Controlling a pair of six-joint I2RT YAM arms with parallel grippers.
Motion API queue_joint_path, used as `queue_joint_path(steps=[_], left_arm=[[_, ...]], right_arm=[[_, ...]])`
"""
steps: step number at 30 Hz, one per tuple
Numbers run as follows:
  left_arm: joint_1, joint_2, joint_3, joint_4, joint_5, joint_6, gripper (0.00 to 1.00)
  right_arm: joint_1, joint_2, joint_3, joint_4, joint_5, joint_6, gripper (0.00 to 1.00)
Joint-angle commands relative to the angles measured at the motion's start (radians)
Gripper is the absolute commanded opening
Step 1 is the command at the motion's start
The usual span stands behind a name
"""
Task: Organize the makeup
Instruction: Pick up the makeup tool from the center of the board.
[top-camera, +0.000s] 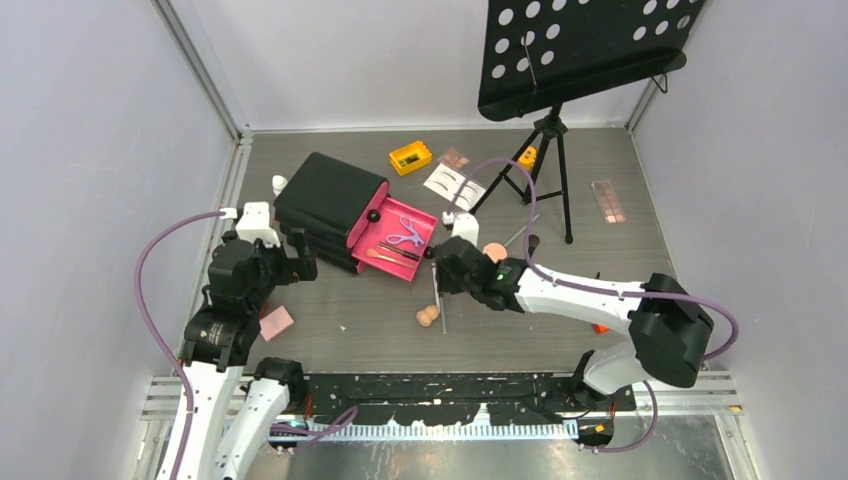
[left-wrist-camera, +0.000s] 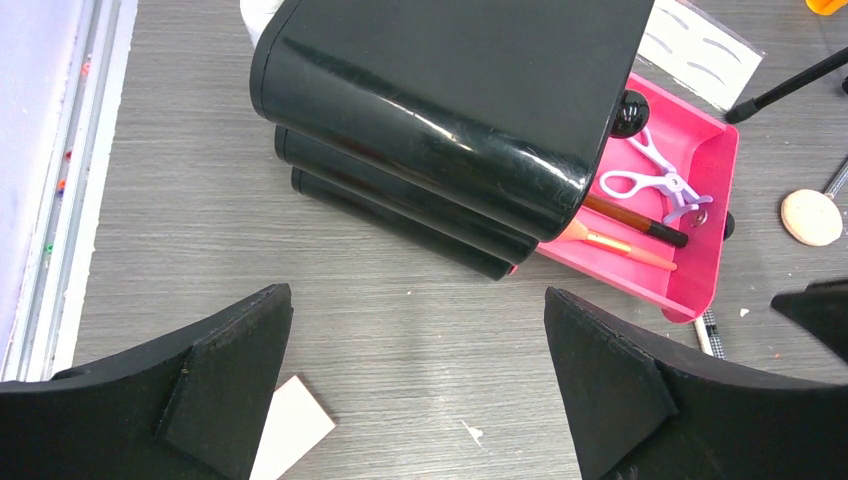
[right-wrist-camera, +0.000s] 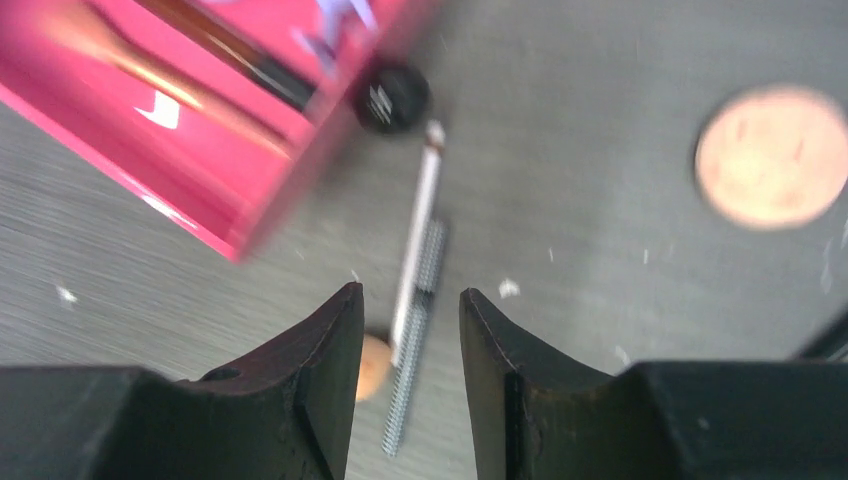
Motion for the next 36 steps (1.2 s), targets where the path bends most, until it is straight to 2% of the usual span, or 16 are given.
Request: queue_joint_path(steps=[1, 11, 17, 26, 36], left_arm=[[0.009, 0.004, -0.001, 0.045, 0.017, -0.006, 1.00], [0.009, 0.007, -0.002, 0.044, 0.021, -0.006, 1.00], [0.009, 0.007, -0.002, 0.044, 0.022, -0.006, 1.00], [0.009, 0.007, -0.003, 0.045, 0.024, -0.006, 1.00], [0.009, 0.007, -0.003, 0.045, 0.025, -0.006, 1.00]], right_arm=[[0.024, -0.009, -0.110, 0.004, 0.004, 0.254, 0.45], [0.028, 0.067, -0.122, 0.064, -0.053, 0.278, 0.44], [0.028, 0.120, -0.106, 0.055, -0.054, 0.278, 0.37], [0.028, 0.198, -0.088, 0.067, -0.074, 0.279, 0.33], [0.051, 0.203, -0.021, -0.125, 0.081, 0.227, 0.06]])
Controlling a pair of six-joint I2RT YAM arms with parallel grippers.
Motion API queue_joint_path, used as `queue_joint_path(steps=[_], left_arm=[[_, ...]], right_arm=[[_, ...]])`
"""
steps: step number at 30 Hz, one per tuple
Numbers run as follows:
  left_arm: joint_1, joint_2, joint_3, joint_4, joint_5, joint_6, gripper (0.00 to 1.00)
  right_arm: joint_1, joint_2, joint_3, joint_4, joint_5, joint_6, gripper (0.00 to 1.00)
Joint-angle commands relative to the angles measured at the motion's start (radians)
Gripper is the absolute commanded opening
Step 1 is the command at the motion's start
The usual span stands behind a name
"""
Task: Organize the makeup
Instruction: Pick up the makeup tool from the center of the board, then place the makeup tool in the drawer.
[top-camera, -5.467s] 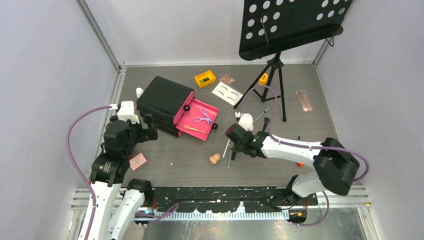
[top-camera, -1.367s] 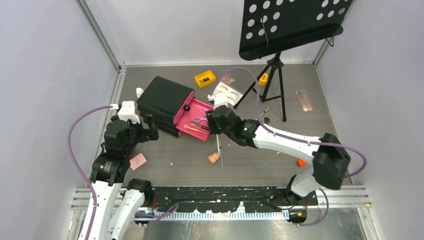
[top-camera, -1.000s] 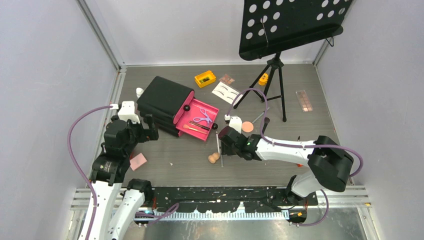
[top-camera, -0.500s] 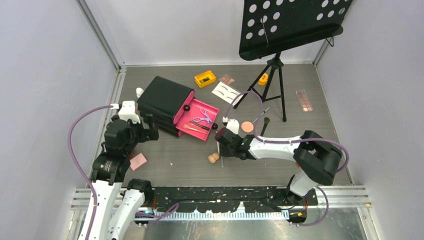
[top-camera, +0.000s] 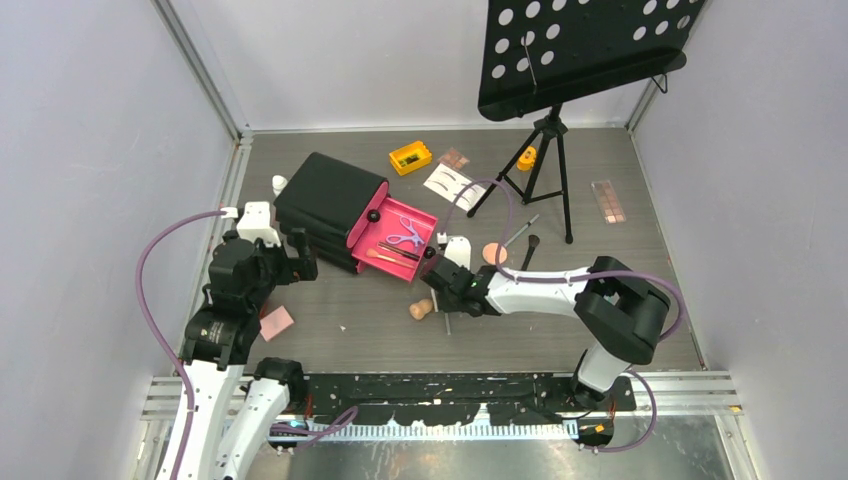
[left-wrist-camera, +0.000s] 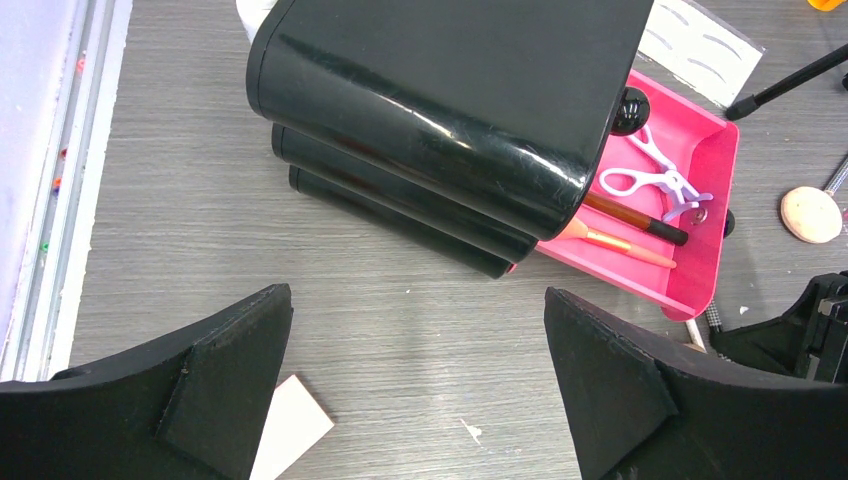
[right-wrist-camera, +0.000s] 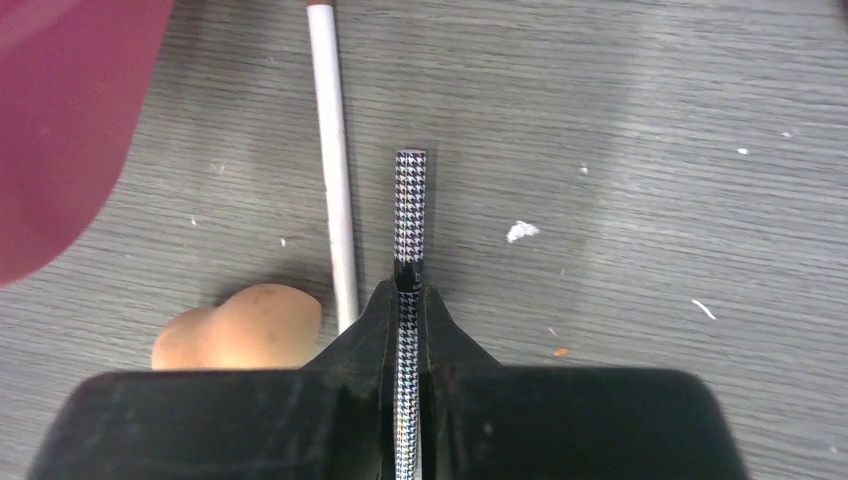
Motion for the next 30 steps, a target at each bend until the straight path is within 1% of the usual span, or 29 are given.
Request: queue_joint_path(steps=[1, 7, 10, 11, 13, 15, 17, 19, 22, 24, 28, 30], left_arm=[[0.004, 0.001, -0.002, 0.045, 0.016, -0.006, 1.00], [0.004, 0.002, -0.002, 0.045, 0.022, -0.003, 1.00], [0.004, 0.001, -0.002, 0.045, 0.032, -0.001, 1.00], [0.006, 0.001, -0.003, 0.045, 0.032, -0.001, 1.00], [0.006, 0.001, -0.004, 0.045, 0.032, -0.001, 1.00], [0.007, 0.001, -0.003, 0.046, 0.031, -0.001, 1.00], [0.008, 0.000, -0.004, 0.045, 0.030, 0.000, 1.00], [0.010, 0.000, -0.004, 0.045, 0.030, -0.001, 1.00], [0.011, 0.001, -0.005, 0.046, 0.030, 0.000, 1.00], [0.012, -0.001, -0.005, 0.046, 0.031, -0.001, 1.00], [0.012, -0.003, -0.007, 0.048, 0.032, 0.000, 1.00], [0.011, 0.001, -0.007, 0.048, 0.034, -0.001, 1.00]], right_arm=[[0.012, -0.026, 0.037, -0.115, 0.124, -0.034, 0.04], [0.013, -0.155, 0.074, -0.208, 0.302, -0.145, 0.01], [0.008, -0.214, 0.121, -0.191, 0.391, -0.261, 0.01], [0.009, -0.227, 0.142, -0.167, 0.398, -0.346, 0.01], [0.008, -0.242, 0.172, -0.072, 0.333, -0.514, 0.01], [0.007, -0.236, 0.196, 0.031, 0.179, -0.686, 0.01], [0.008, -0.217, 0.217, 0.117, 0.068, -0.813, 0.01], [0.006, -0.189, 0.233, 0.214, -0.015, -0.908, 0.00], [-0.008, -0.132, 0.270, 0.309, -0.154, -1.000, 0.00], [-0.011, -0.071, 0.322, 0.303, -0.223, -1.050, 0.00], [-0.015, 0.040, 0.442, 0.268, -0.304, -1.110, 0.03], [-0.016, 0.106, 0.512, 0.208, -0.341, -1.148, 0.04]])
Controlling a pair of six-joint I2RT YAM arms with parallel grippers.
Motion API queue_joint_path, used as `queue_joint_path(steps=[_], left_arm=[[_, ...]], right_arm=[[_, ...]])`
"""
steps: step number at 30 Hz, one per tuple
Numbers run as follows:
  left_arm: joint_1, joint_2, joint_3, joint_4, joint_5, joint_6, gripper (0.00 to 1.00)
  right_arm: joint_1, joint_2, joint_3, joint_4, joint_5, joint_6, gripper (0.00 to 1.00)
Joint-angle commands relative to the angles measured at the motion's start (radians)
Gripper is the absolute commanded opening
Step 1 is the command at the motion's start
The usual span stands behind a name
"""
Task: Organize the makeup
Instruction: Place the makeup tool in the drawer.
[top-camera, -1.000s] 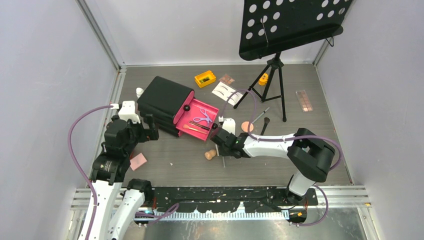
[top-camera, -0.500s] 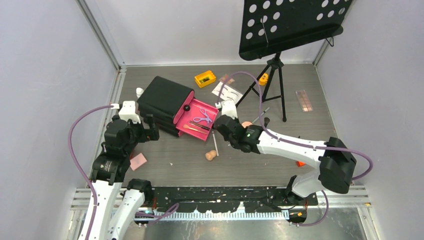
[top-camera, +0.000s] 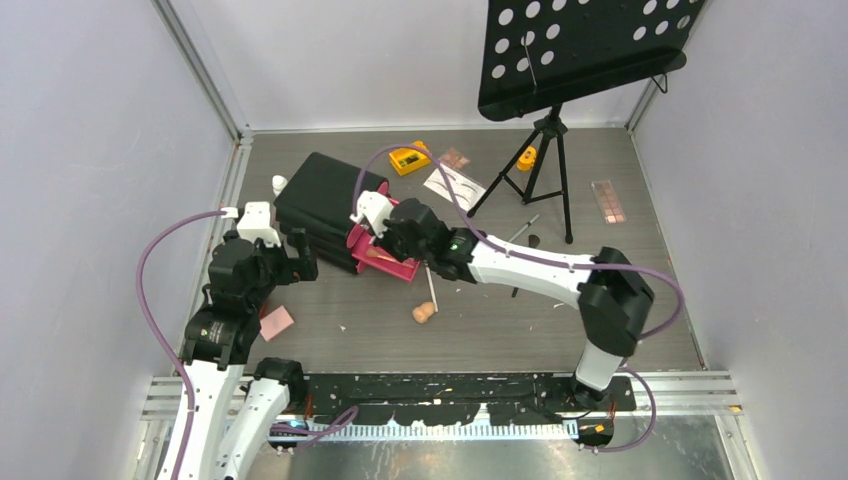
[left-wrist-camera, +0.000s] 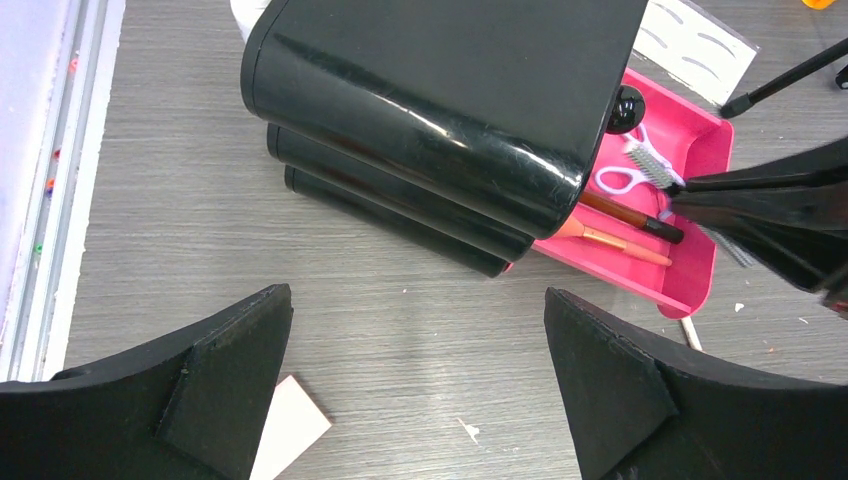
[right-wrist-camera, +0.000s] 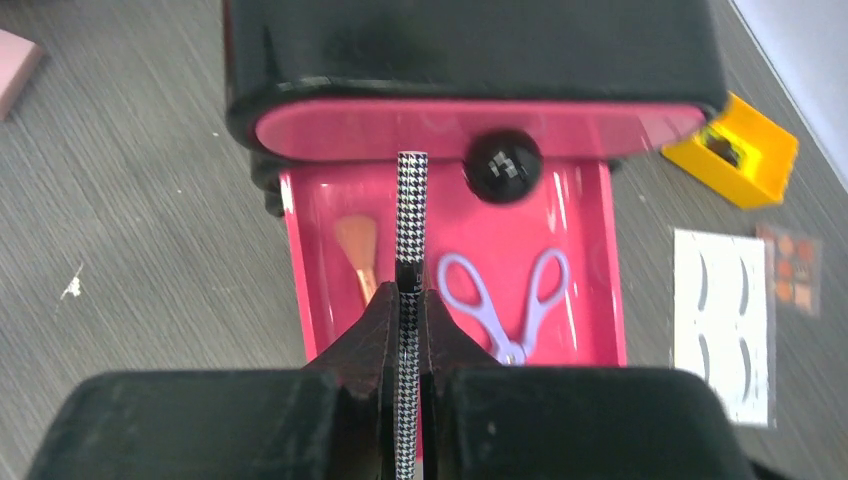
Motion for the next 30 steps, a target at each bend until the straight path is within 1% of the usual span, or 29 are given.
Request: queue_joint_path(steps=[1, 3, 7, 16, 17, 19, 20, 23, 26, 28, 29, 30], left_arm=[[0.005, 0.000, -0.007, 0.048, 0.017, -0.002, 1.00], [0.006, 0.000, -0.007, 0.047, 0.017, -0.002, 1.00], [0.006, -0.002, -0.007, 0.047, 0.012, 0.000, 1.00], [0.008, -0.003, -0.008, 0.048, 0.015, 0.000, 1.00], [0.008, -0.003, -0.008, 0.048, 0.016, 0.000, 1.00], [0.008, -0.003, -0.008, 0.048, 0.015, 0.000, 1.00], [0.008, -0.001, -0.008, 0.048, 0.016, 0.000, 1.00], [0.008, -0.001, -0.008, 0.048, 0.015, 0.000, 1.00], [0.008, -0.001, -0.008, 0.048, 0.015, 0.000, 1.00], [0.008, -0.001, -0.008, 0.048, 0.014, 0.000, 1.00], [0.008, -0.002, -0.008, 0.048, 0.015, 0.000, 1.00], [0.009, -0.003, -0.008, 0.049, 0.015, 0.000, 1.00]], right_arm=[[-0.006, 0.100, 0.154, -0.025, -0.139, -0.141, 0.05], [-0.009, 0.136, 0.181, -0.045, -0.139, -0.161, 0.05], [-0.018, 0.171, 0.183, -0.050, -0.177, -0.186, 0.05], [-0.026, 0.175, 0.140, -0.058, -0.161, -0.196, 0.06], [-0.025, 0.175, 0.139, -0.059, -0.159, -0.192, 0.08], [-0.026, 0.166, 0.139, -0.053, -0.156, -0.173, 0.17], [-0.026, 0.157, 0.137, -0.046, -0.129, -0.160, 0.21], [-0.028, 0.111, 0.113, -0.008, -0.033, -0.078, 0.27], [-0.028, 0.045, 0.063, 0.025, 0.132, 0.040, 0.38], [-0.032, 0.005, 0.037, -0.003, 0.248, 0.139, 0.42], [-0.036, -0.017, 0.027, -0.040, 0.299, 0.219, 0.43], [-0.043, -0.028, 0.021, -0.085, 0.342, 0.261, 0.44]])
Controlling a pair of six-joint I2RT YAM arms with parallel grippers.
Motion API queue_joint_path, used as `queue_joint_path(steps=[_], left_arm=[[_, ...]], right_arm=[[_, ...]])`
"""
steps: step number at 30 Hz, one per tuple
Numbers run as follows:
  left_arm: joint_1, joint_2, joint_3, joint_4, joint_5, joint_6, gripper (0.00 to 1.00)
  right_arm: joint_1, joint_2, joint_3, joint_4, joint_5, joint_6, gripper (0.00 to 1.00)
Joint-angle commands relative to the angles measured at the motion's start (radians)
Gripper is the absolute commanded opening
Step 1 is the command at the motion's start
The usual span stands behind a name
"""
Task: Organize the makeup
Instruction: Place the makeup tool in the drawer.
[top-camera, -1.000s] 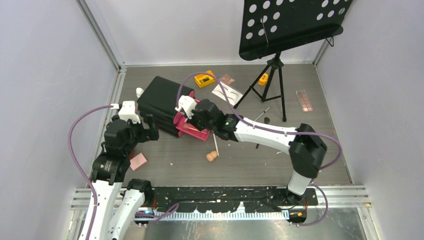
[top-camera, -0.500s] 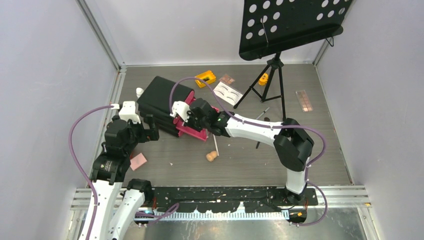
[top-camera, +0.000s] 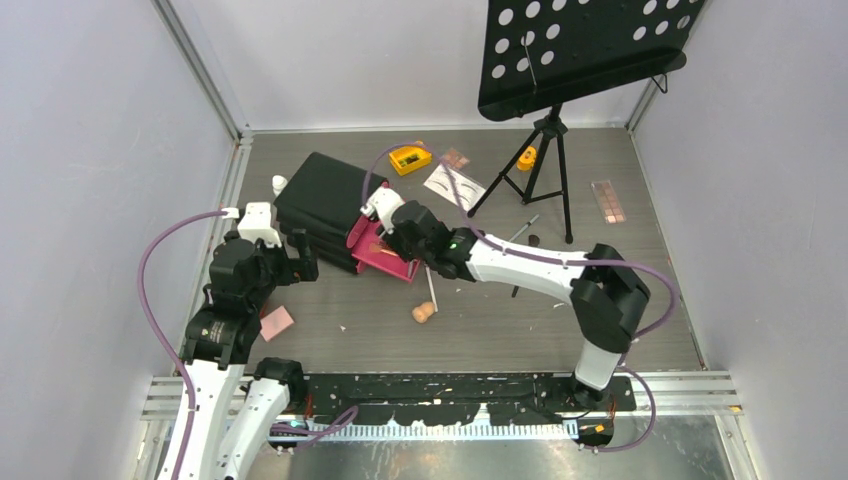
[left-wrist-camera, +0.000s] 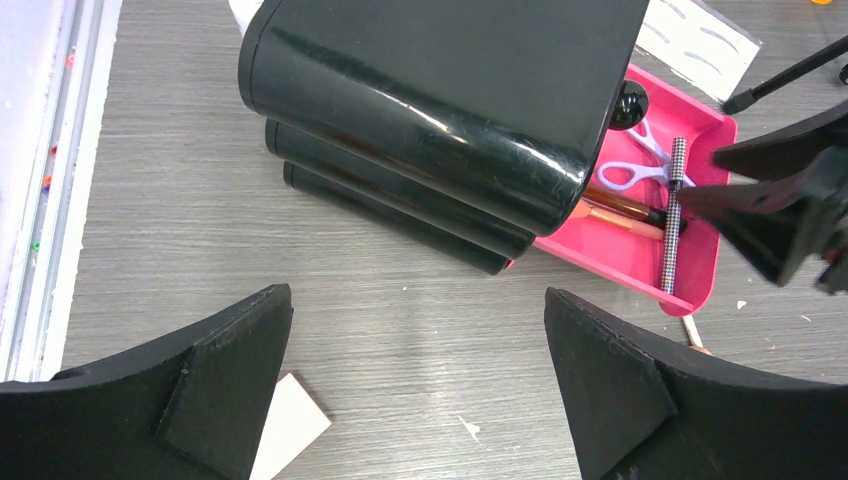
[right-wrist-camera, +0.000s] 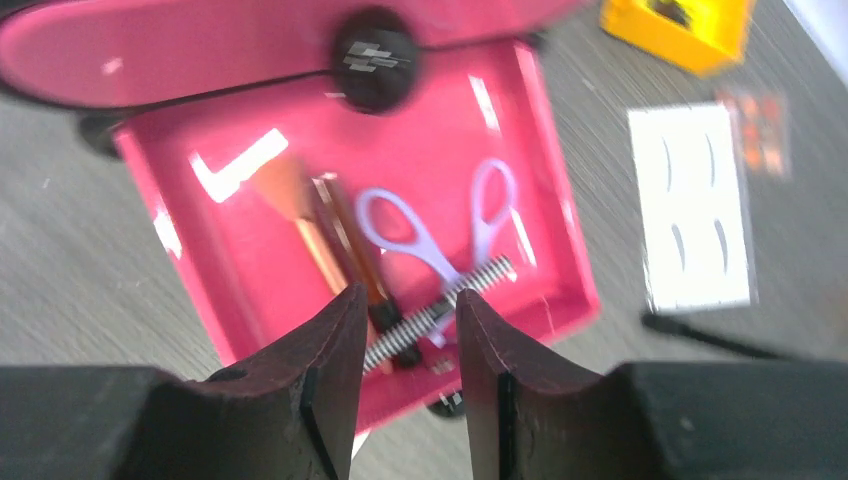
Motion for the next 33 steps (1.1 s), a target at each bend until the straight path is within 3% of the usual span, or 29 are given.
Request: queue_joint_path(steps=[1, 5, 11, 16, 33], left_arm=[[0.007, -0.002, -0.001, 0.049, 0.013, -0.001, 1.00], [0.007, -0.002, -0.001, 0.049, 0.018, -0.001, 1.00], [0.007, -0.001, -0.002, 0.050, 0.019, -0.002, 1.00], [0.007, -0.001, -0.003, 0.049, 0.018, -0.002, 1.00], [0.007, -0.002, -0.003, 0.050, 0.024, -0.002, 1.00]], right_arm=[[-0.023, -0.138, -0.026, -0.074, 0.289, 0.324, 0.44], [-0.043, -0.192, -0.085, -0.233, 0.362, 0.557, 0.48], [-0.049, -0.231, -0.206, -0.298, 0.169, 0.706, 0.50], [-0.036, -0.262, -0.332, -0.167, 0.000, 0.733, 0.54], [0.008, -0.004, -0.264, -0.107, 0.102, 0.724, 0.53]])
